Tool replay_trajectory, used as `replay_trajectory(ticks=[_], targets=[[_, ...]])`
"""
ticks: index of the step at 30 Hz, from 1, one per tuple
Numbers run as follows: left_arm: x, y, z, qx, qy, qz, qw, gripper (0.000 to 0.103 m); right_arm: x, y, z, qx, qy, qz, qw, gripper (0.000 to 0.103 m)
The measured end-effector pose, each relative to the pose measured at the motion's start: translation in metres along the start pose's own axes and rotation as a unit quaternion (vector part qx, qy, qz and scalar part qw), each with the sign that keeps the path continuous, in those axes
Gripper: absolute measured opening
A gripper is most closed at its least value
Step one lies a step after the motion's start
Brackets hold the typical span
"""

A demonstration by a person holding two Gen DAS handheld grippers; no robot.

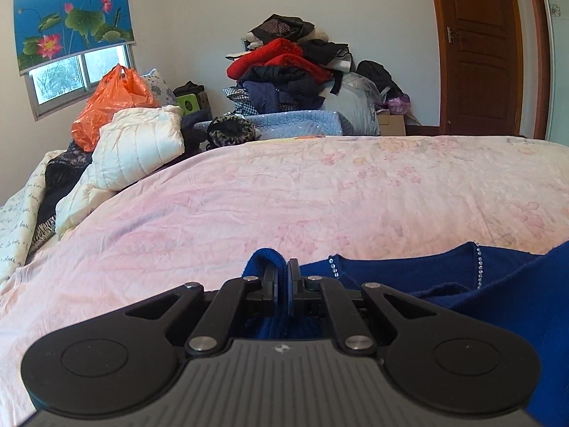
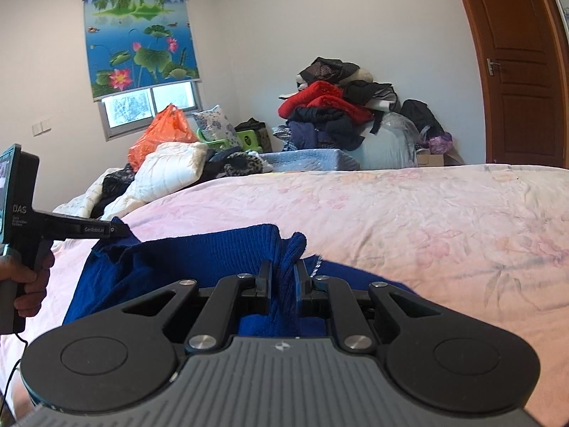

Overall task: Fold small clothes
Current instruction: 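Hold the hem with both grippers and lift it toward the collar, then lay the hem onto the collar and open both grippers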

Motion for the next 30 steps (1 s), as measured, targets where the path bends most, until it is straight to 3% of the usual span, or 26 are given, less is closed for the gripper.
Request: replay_trajectory(ticks=[17, 26, 29, 30], targets=[[0.001, 0.021, 0.08, 0.011, -0.058, 0.033, 0.9977, 0.005, -0.006, 0.035, 0.073, -0.031, -0.041, 0.014, 0.999, 0.015], [-0.008, 0.016, 0.105, -0.004, -0.11, 0.032, 0.9933, 0.006, -0.021, 0.047, 0.097, -0.038, -0.074, 0.032, 0.996, 0.015], [-0.008, 0.012, 0.104, 0.002, -0.112, 0.033, 0.9932, 0.012, -0.024, 0.047, 0.103, -0.042, -0.083, 0.034, 0.995, 0.016], [-0.007, 0.009, 0.103, 0.009, -0.111, 0.032, 0.9932, 0.019, -0.026, 0.048, 0.104, -0.044, -0.087, 0.035, 0.995, 0.019]])
Point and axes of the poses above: each gripper's, at about its wrist camera, not at the fingertips, and z roughly the way its jaws point, y to its right, x to its top, the point moved 3 cm from there along z, roughly the way its jaws point, and after that the axes turned 3 degrees about -x, right-handed, at the moved point
